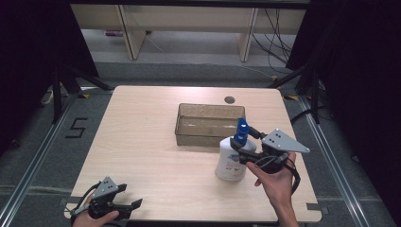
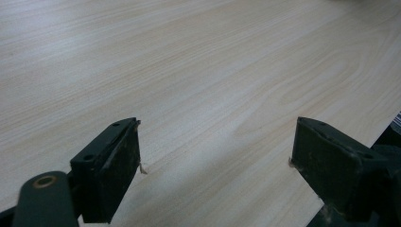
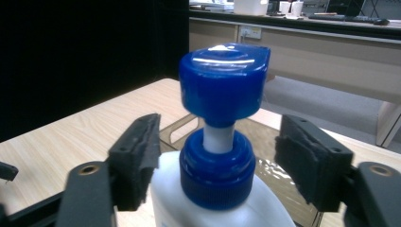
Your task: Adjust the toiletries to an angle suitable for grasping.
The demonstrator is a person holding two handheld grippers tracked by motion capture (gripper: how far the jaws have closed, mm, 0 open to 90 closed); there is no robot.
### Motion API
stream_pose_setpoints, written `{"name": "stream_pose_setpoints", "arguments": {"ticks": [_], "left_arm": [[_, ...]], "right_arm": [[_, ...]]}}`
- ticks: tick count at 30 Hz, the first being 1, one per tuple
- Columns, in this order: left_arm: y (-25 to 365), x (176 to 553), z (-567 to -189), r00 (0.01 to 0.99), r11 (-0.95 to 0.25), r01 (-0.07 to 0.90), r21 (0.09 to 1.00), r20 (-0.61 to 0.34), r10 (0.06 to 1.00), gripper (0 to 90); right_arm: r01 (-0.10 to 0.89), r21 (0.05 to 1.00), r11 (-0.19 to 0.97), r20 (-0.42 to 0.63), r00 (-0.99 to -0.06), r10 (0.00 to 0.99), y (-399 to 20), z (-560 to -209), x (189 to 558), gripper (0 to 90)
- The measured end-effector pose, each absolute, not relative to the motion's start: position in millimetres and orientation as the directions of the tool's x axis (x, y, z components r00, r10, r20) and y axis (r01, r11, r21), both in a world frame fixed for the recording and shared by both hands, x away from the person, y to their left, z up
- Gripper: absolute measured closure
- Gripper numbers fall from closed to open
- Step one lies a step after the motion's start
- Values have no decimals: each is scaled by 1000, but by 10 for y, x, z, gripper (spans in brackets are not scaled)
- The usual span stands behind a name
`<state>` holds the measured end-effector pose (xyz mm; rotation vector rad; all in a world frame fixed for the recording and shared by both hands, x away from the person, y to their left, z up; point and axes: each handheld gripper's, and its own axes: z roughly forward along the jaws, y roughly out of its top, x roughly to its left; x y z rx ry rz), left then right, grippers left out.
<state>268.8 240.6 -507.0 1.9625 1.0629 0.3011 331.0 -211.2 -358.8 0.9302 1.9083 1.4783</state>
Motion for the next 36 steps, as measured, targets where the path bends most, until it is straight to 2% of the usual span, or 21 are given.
{"name": "stream_pose_setpoints", "arguments": {"ticks": [5, 7, 11, 16, 36], "left_arm": [[2406, 2690, -5075, 613, -270, 561, 782, -173, 771, 156], [2405, 2690, -5076, 612, -270, 562, 782, -174, 771, 156], [2403, 2690, -5076, 612, -269, 563, 782, -175, 772, 156], [2405, 2690, -5075, 612, -269, 562, 782, -175, 772, 155], [2400, 2694, -5076, 608, -266, 574, 775, -186, 771, 156]], "right_arm": [[162, 974, 160, -28, -613, 790, -2100, -3585, 3336, 433], [183, 972, 147, -4, -615, 789, -2086, -3588, 3326, 449], [148, 977, 154, -32, -613, 790, -2090, -3598, 3357, 491], [163, 976, 145, -14, -615, 788, -2067, -3615, 3360, 531], [146, 980, 132, -12, -623, 782, -2050, -3609, 3370, 598]]}}
